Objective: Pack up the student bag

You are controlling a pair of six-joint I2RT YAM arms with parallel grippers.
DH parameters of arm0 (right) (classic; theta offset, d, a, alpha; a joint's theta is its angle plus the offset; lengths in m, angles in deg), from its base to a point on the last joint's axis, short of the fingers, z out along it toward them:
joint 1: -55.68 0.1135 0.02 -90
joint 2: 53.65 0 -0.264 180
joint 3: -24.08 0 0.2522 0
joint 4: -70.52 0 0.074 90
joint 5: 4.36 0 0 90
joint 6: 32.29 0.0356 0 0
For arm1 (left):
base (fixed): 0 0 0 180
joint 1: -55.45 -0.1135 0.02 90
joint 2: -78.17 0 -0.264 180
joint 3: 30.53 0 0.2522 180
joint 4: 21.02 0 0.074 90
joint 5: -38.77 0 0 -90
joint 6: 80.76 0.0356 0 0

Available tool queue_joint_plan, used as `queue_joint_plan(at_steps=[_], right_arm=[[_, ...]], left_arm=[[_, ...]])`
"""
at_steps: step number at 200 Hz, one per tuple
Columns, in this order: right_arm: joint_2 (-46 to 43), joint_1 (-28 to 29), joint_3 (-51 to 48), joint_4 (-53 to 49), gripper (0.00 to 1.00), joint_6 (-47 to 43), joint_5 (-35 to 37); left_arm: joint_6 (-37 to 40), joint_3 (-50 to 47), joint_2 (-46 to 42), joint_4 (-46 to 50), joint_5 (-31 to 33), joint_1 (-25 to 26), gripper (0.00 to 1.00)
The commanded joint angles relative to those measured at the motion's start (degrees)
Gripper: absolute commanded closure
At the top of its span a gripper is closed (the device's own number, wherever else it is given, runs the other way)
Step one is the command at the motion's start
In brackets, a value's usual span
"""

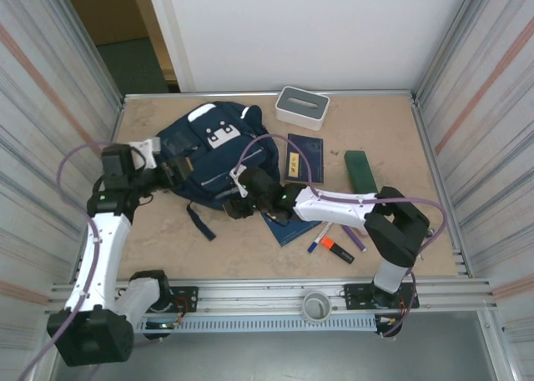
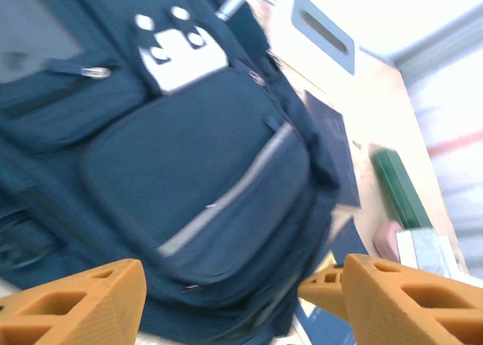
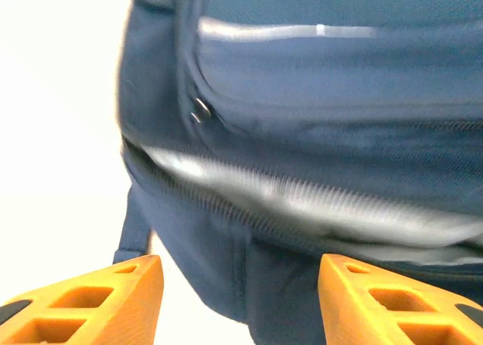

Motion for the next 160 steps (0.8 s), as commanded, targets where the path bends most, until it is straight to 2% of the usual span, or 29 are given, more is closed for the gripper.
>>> queue_joint_plan(at_steps=[1, 35, 59, 102, 118, 160], right_arm=[[-4.32, -3.79, -4.01, 5.48, 0.44, 3.11, -8.37], [-1.57, -9.76, -7.55, 10.69, 0.56, 10.89, -9.29], [1.27, -11.42, -8.94, 10.35, 0.68, 13.46, -6.97], [2.55, -13.24, -14.66, 15.62, 0.82, 16.64, -7.97], [3.33, -13.15, -15.40, 16.40, 0.86, 16.99, -7.89], [3.11, -13.24, -16.95, 16.61, 0.90, 17.09, -7.12]], left_arm=[[1.18, 2.45, 3.85, -0.51, 6.00, 6.87, 0.30], [2.89, 3.80, 10.56, -2.83, 13.72, 17.15, 0.29], [6.24, 4.34, 16.56, -5.00, 16.78, 21.13, 0.28], [13.99, 5.48, 27.28, -8.40, 19.17, 25.89, 0.23], [15.74, 7.35, 31.23, -7.62, 22.07, 26.47, 0.23], [20.86, 12.16, 38.21, -4.84, 27.26, 26.73, 0.23]])
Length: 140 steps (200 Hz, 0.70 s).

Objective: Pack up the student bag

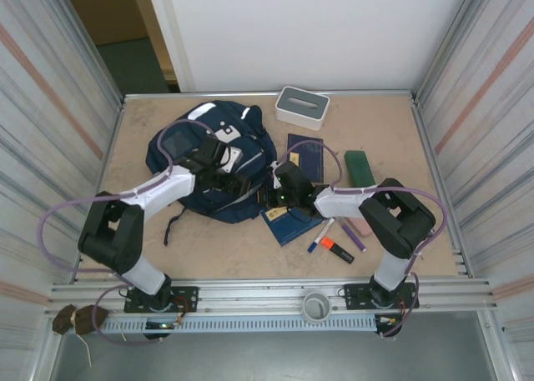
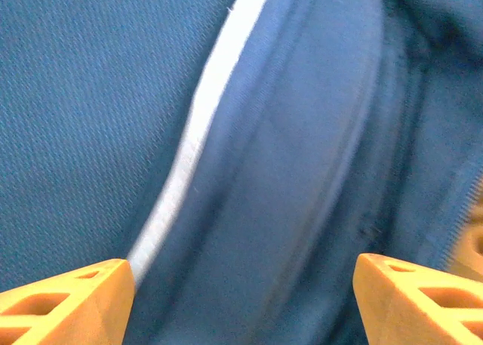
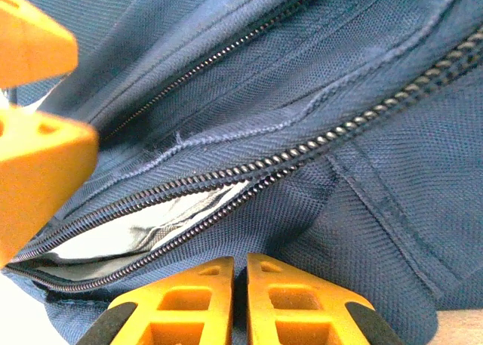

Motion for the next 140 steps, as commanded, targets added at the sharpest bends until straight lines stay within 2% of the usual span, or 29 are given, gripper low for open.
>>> queue_joint_plan(at_steps=[1, 44, 93, 109, 126, 140], right_arm=[[0.89, -0.30, -1.70, -0.94, 0.90, 1.35, 0.13], [0.00, -0.39, -1.28, -2.78, 0.90, 0.05, 1.08], [-1.82, -0.74, 2.01, -7.59, 0.85, -2.76, -0.20], [-3.14, -0.91, 2.57, -9.25, 0.83, -3.69, -0.65], [-5.36, -1.42, 2.84, -11.90, 0.77, -4.79, -0.74], [-8.36, -2.26, 2.95, -15.33, 0.66, -5.95, 0.19]], left_arm=[[5.55, 3.24, 1.89, 1.59, 4.93, 0.15, 0.23], [9.34, 5.35, 6.36, 3.09, 5.32, 1.69, 0.22], [11.05, 6.68, 9.65, 4.30, 12.23, 4.06, 0.21], [10.37, 6.94, 9.75, 3.91, 14.08, 4.06, 0.32], [9.87, 7.44, 8.82, 3.84, 13.60, 4.06, 0.55], [9.48, 7.48, 7.02, 3.34, 12.39, 4.05, 0.75]])
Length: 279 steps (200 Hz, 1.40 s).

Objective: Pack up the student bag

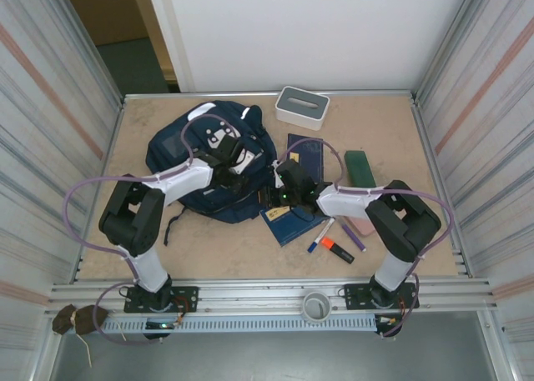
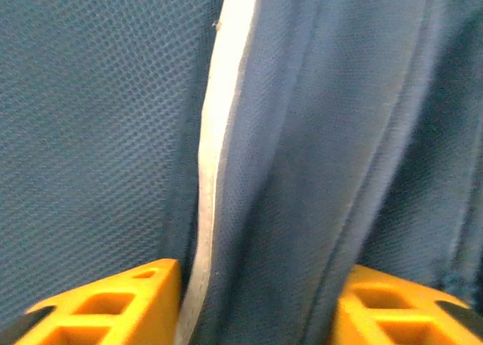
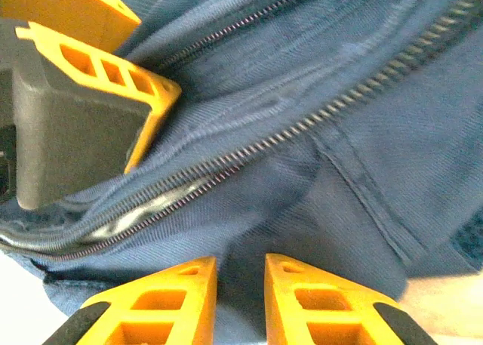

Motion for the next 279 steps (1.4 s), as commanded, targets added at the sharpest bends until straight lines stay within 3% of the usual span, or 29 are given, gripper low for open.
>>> queue_joint_plan(at_steps=[1, 15, 22, 47, 73, 94, 140, 182, 201, 223, 279], right_arm=[[-5.71, -1.46, 1.48, -8.32, 0.65, -3.09, 0.58], [-9.00, -2.71, 1.53, -13.01, 0.55, -5.11, 2.70], [-10.41, -3.41, 1.81, -15.99, 0.50, -6.33, 3.92], [-14.03, -7.59, 2.68, -25.45, 0.41, -10.00, 7.24], [-14.28, -13.93, 2.98, -29.02, 0.30, -10.30, 3.17], [-13.10, -15.06, 3.57, -29.10, 0.23, -10.30, 2.22], [-7.36, -15.29, 5.81, -30.11, 0.20, -10.41, 3.12], [-1.94, -15.29, 7.32, -31.99, 0.11, -10.34, 2.71], [-1.24, -15.29, 7.63, -32.90, 0.10, -10.64, 1.97], [-0.59, -15.29, 7.50, -34.24, 0.10, -10.39, 1.52], [-0.03, -13.24, 5.93, -34.22, 0.19, -7.24, -6.71]], left_arm=[[-0.25, 1.35, -1.94, 0.43, 1.46, 0.06, 0.76], [-0.51, 0.72, -5.19, -1.05, 0.57, -0.07, 0.95], [-0.69, 0.23, -7.12, -2.21, 0.43, -0.24, 1.00], [-2.40, -2.43, -15.02, -7.09, -3.42, -2.93, 1.00], [-8.16, -6.35, -21.92, -13.95, -16.42, -9.64, 1.00], [-13.19, -8.50, -24.29, -18.91, -25.90, -14.98, 1.00], [-17.45, -9.35, -22.65, -22.51, -27.09, -19.01, 1.00], [-21.68, -8.68, -18.41, -19.16, -28.81, -19.89, 0.66], [-25.40, -11.68, -21.45, -18.79, -25.66, -18.30, 0.52], [-28.65, -16.86, -28.58, -16.47, -18.45, -12.99, 0.42], [-42.20, -33.31, -40.45, -12.99, -17.16, 4.30, 0.41]])
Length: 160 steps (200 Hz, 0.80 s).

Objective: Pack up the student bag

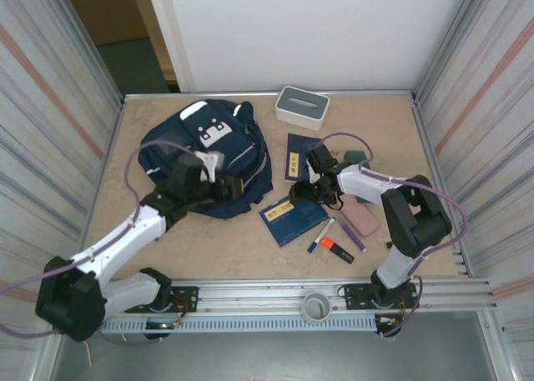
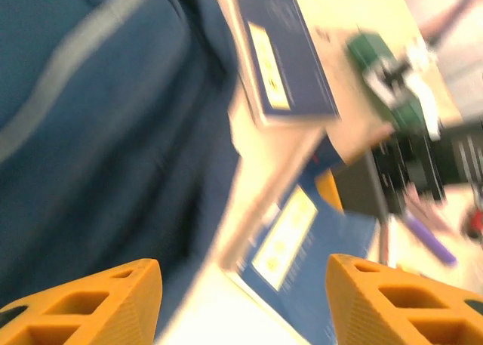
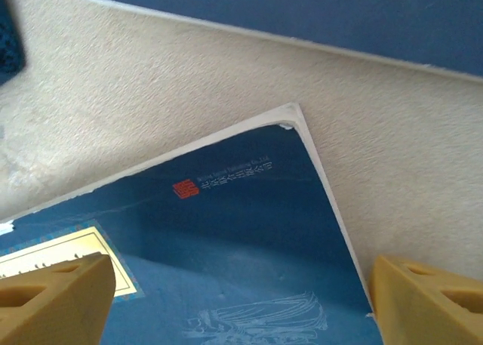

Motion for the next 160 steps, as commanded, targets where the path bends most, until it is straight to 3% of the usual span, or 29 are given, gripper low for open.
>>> queue_joint_plan(at_steps=[1, 23, 41, 88, 129, 160], right_arm=[[0.43, 1.89, 0.20, -1.15, 0.20, 2.06, -6.49], [-0.81, 4.74, -0.80, 2.24, 0.27, 4.38, -13.72], [-2.21, 6.32, -1.65, 2.83, 0.31, 5.54, -16.10], [-1.94, 6.79, -0.92, -0.34, 0.27, 2.21, -5.92], [2.58, 8.14, 0.15, 2.04, 0.28, 1.11, -9.36], [1.38, 8.36, -1.33, 4.23, 0.37, 0.94, -12.59]], left_arm=[[-9.37, -6.39, -2.41, 2.27, 1.38, 4.82, 0.41], [-13.37, -9.91, -4.03, 2.70, 2.47, 9.67, 0.41], [-15.01, -12.22, -5.08, 5.19, 4.53, 10.35, 0.40], [-19.47, -17.75, -7.36, 5.00, 5.95, 11.35, 0.38], [-20.01, -17.55, -2.27, -2.30, 2.88, 11.66, 0.40], [-19.51, -15.83, 4.95, -7.49, 0.87, 11.74, 0.47]])
